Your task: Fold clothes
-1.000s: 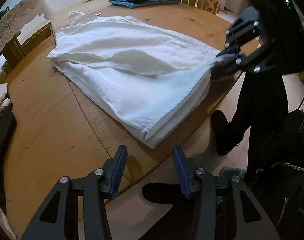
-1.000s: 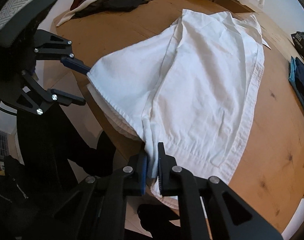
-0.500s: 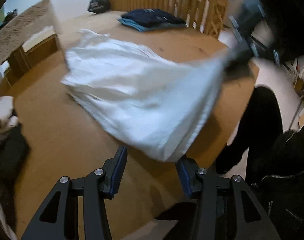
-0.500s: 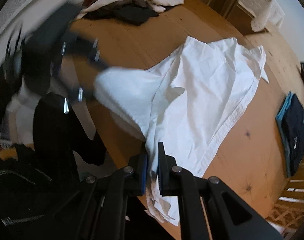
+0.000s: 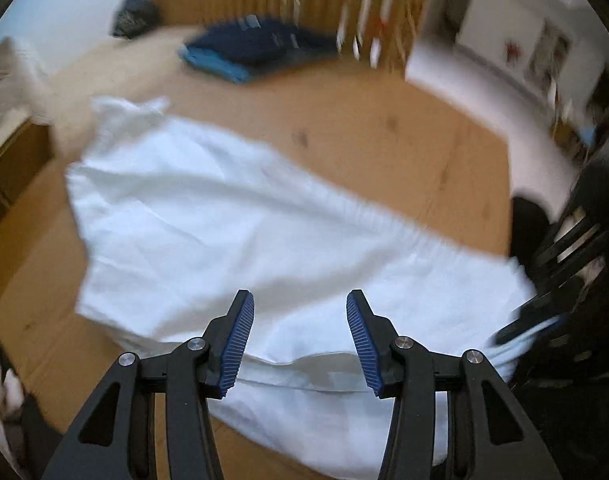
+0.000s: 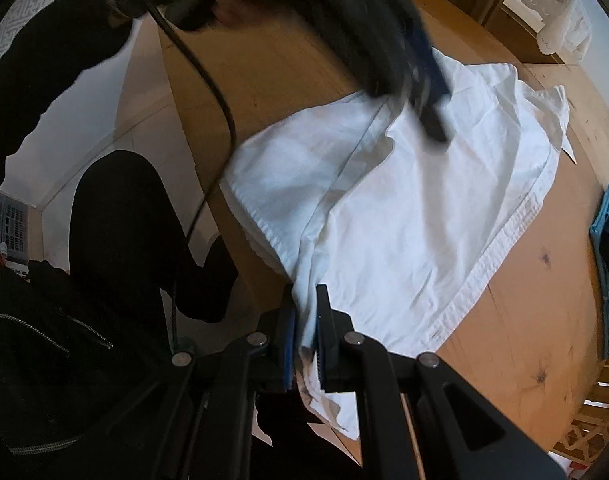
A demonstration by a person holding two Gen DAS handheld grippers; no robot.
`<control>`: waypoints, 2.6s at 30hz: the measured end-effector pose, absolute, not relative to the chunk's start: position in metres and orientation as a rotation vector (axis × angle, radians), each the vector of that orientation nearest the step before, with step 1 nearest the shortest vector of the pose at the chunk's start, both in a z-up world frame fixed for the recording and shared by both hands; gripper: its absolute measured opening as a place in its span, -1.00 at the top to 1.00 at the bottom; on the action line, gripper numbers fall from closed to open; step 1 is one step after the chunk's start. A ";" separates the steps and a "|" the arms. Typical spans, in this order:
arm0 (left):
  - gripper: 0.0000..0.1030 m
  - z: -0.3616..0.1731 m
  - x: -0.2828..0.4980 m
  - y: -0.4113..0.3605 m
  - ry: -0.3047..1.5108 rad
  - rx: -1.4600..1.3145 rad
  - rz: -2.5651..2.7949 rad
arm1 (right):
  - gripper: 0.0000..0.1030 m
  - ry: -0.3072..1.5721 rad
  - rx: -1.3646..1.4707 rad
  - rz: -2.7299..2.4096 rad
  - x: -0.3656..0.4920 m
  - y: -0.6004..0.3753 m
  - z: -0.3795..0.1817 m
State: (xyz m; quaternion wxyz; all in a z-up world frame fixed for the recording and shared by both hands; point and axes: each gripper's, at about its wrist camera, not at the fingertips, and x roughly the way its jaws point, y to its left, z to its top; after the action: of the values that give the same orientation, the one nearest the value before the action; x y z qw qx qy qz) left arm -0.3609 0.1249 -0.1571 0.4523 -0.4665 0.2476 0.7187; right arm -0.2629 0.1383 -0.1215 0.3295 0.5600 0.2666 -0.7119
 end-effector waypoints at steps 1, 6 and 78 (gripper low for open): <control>0.11 -0.172 -0.359 0.125 0.667 -1.191 1.759 | 0.85 0.705 1.465 -1.865 -0.265 0.139 -0.119; 0.10 -0.200 -0.340 0.091 0.673 -1.225 1.776 | 0.85 0.731 1.472 -1.884 -0.279 0.143 -0.102; 0.00 -0.141 -0.497 0.060 0.378 -1.263 1.887 | 0.38 0.137 1.623 -2.079 -0.505 0.258 -0.168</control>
State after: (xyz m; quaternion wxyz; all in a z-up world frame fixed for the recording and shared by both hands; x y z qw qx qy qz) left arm -0.4974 0.0597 -0.1408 0.4076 -0.5008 0.1499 0.7487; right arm -0.5051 0.2585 -0.1684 0.2479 0.5953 0.0502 -0.7626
